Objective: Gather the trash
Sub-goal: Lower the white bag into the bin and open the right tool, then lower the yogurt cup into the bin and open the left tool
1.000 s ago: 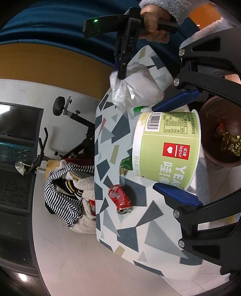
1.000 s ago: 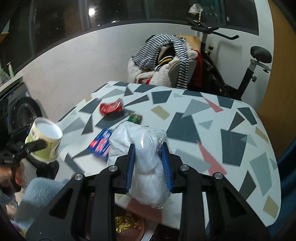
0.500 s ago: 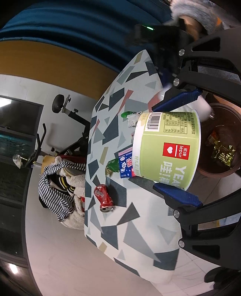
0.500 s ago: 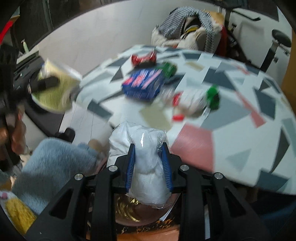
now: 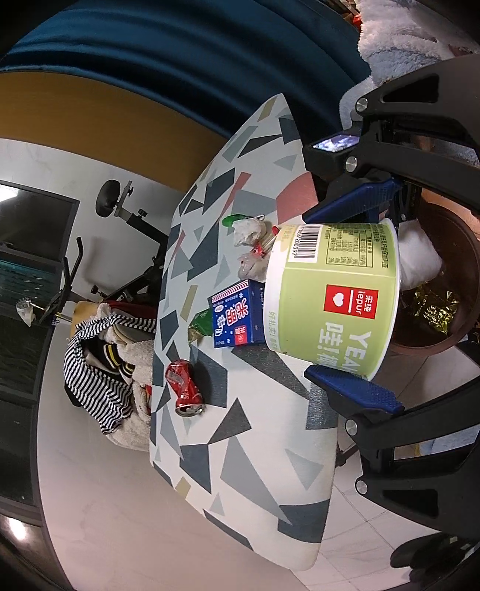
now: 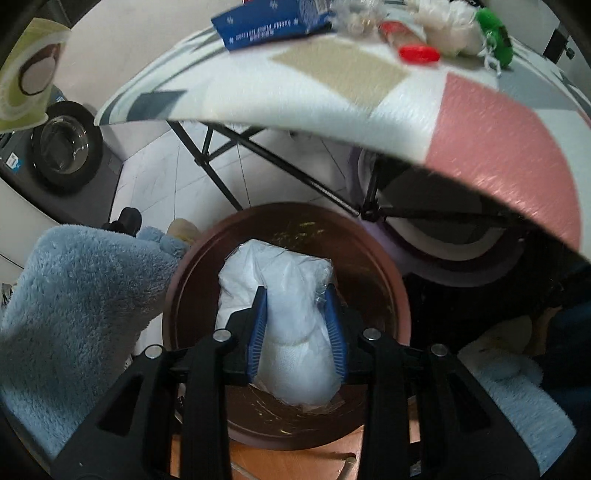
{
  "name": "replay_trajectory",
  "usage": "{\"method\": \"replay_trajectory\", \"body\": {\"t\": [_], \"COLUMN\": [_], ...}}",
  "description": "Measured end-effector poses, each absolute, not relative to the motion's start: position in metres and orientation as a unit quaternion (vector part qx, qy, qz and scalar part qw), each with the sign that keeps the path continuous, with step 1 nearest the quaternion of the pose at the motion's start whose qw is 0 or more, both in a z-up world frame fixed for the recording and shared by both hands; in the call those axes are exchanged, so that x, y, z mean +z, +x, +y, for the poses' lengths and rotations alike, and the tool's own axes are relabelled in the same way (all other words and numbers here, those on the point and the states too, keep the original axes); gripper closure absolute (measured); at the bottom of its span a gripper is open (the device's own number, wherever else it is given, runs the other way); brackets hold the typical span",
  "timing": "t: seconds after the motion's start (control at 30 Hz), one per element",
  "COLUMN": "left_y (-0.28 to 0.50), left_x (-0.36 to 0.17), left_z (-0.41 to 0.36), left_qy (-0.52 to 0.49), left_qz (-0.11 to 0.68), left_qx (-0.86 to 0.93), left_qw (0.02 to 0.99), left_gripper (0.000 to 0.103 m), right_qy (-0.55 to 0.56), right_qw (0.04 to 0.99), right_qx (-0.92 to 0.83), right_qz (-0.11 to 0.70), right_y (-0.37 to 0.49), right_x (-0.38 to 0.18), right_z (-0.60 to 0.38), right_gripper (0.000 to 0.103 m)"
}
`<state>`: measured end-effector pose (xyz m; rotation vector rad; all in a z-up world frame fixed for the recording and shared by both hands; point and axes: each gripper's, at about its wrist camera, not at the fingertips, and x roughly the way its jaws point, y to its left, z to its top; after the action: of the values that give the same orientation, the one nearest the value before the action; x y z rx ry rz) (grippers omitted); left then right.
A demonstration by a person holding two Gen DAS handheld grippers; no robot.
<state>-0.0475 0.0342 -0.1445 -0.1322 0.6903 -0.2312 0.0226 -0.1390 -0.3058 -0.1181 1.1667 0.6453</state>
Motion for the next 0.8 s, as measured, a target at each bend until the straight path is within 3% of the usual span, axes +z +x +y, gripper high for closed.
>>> {"method": "replay_trajectory", "body": {"t": [0.1, 0.17, 0.27, 0.57, 0.8], "left_y": [-0.048, -0.048, -0.048, -0.052, -0.056], "left_x": [-0.147, -0.148, -0.149, -0.166, -0.197], "left_z": [0.037, 0.037, 0.036, 0.024, 0.013], "left_qy": [-0.065, -0.065, -0.061, -0.045, -0.048], "left_qz": [0.34, 0.34, 0.34, 0.346, 0.359], "left_qx": [-0.112, -0.111, -0.112, -0.144, -0.173], "left_qw": [0.932, 0.932, 0.932, 0.926, 0.916], "left_gripper": [0.028, 0.028, 0.028, 0.028, 0.028], "right_qy": [-0.053, -0.043, -0.036, -0.041, -0.037], "right_qw": [0.78, 0.781, 0.789, 0.836, 0.864], "right_qx": [0.306, 0.309, 0.312, 0.323, 0.308], "right_qz": [0.544, 0.54, 0.528, 0.441, 0.396], "right_y": [0.023, 0.025, 0.025, 0.018, 0.005], "right_x": [-0.308, -0.306, -0.297, -0.25, -0.236], "right_z": [-0.137, -0.138, -0.144, -0.187, -0.216], "right_gripper": [0.061, 0.052, 0.05, 0.007, 0.006]}}
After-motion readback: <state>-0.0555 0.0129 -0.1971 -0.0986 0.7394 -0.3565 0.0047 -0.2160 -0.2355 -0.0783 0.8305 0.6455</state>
